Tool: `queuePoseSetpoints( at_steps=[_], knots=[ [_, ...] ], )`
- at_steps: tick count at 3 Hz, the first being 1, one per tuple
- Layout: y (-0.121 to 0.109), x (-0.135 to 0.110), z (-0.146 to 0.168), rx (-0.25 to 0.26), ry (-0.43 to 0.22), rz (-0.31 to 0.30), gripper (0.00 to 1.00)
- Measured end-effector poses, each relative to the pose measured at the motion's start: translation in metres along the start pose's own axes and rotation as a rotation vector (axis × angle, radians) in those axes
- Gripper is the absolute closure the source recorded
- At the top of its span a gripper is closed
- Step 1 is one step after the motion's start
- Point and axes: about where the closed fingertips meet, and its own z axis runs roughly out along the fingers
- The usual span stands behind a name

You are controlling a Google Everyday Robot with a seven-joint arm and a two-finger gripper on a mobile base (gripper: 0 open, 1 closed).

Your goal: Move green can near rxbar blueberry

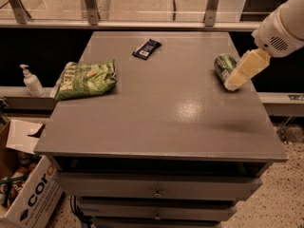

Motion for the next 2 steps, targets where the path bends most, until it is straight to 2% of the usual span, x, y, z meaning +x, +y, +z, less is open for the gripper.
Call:
queuePoseSetpoints(
  at_steps=[1,2],
  knots=[
    [-0.02,0.005,0.038,0.018,0.056,0.071,0.0],
    [-0.03,-0.012,0.081,0.012,0.068,0.098,0.0]
  ],
)
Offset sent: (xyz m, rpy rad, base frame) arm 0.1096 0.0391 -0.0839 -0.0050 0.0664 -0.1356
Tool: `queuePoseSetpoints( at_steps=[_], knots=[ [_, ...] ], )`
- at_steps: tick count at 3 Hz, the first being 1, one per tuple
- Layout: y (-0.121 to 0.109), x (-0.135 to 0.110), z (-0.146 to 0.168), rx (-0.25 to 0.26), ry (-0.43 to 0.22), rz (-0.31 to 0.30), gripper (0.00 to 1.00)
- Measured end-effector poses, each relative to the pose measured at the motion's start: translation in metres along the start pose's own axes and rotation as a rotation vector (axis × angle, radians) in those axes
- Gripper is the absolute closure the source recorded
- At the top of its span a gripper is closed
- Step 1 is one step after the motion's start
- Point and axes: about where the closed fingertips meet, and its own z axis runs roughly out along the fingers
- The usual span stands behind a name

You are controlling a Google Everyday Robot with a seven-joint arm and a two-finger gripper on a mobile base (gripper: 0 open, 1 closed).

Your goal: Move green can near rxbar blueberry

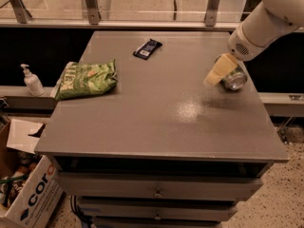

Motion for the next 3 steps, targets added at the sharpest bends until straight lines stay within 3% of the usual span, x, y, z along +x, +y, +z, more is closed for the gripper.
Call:
queuePoseSetpoints(
  at_steps=[1,2,3],
  knots=[
    [-0.011,-0.012,0.031,0.006,0.016,0.017,0.0],
    [-0.029,-0.005,0.042,0.038,0.032,0.073,0.0],
    [-0.032,0.004,0.045,0.026,0.039,0.07,0.0]
  ],
)
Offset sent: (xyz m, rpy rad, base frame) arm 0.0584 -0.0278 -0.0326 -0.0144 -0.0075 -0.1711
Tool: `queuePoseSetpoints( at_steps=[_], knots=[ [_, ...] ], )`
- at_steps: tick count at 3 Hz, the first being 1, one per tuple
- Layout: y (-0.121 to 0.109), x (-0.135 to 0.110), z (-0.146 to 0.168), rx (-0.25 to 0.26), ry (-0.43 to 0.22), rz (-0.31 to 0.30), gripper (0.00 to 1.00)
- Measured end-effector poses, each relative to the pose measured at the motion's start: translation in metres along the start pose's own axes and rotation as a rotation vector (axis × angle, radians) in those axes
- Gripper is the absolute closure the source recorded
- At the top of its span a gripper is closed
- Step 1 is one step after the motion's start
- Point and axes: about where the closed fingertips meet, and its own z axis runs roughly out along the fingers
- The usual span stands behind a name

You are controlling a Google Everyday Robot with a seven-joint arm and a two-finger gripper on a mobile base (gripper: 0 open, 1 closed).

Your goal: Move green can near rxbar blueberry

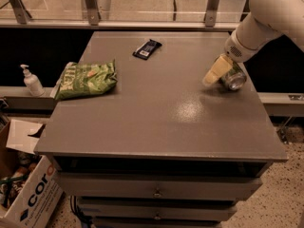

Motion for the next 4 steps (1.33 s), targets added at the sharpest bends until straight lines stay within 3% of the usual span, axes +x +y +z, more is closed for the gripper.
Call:
queuePoseSetpoints(
  at_steps=[1,3,4],
  knots=[
    [-0.013,0.014,0.001,-0.008,0.01,0.032,0.0],
    [-0.025,0.038,-0.008,-0.039,0.018,0.115,0.43],
    [-0.012,0.039,-0.015,-0.093,0.012,0.13,0.64]
  ],
)
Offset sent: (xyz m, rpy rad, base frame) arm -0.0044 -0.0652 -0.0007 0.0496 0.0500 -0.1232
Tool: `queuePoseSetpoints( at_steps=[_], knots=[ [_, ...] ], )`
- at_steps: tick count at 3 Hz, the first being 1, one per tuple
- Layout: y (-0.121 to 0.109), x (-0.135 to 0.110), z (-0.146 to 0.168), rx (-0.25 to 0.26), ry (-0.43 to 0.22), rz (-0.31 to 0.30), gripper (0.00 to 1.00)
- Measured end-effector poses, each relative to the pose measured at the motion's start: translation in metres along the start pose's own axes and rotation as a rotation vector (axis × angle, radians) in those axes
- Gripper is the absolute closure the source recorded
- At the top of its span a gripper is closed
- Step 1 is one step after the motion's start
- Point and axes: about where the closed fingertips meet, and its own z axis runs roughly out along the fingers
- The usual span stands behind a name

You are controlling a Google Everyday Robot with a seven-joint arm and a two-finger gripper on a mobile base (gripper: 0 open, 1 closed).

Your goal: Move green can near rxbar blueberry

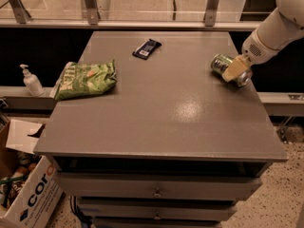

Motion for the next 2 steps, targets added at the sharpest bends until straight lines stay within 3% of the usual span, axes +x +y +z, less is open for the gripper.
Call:
queuePoseSetpoints(
  at_steps=[1,2],
  knots=[
    [0.03,-0.012,-0.008,-0.079,-0.031,-0.032,0.88],
    [0.068,-0.04,-0.01,-0.133,-0.078,-0.114,1.0]
  ],
)
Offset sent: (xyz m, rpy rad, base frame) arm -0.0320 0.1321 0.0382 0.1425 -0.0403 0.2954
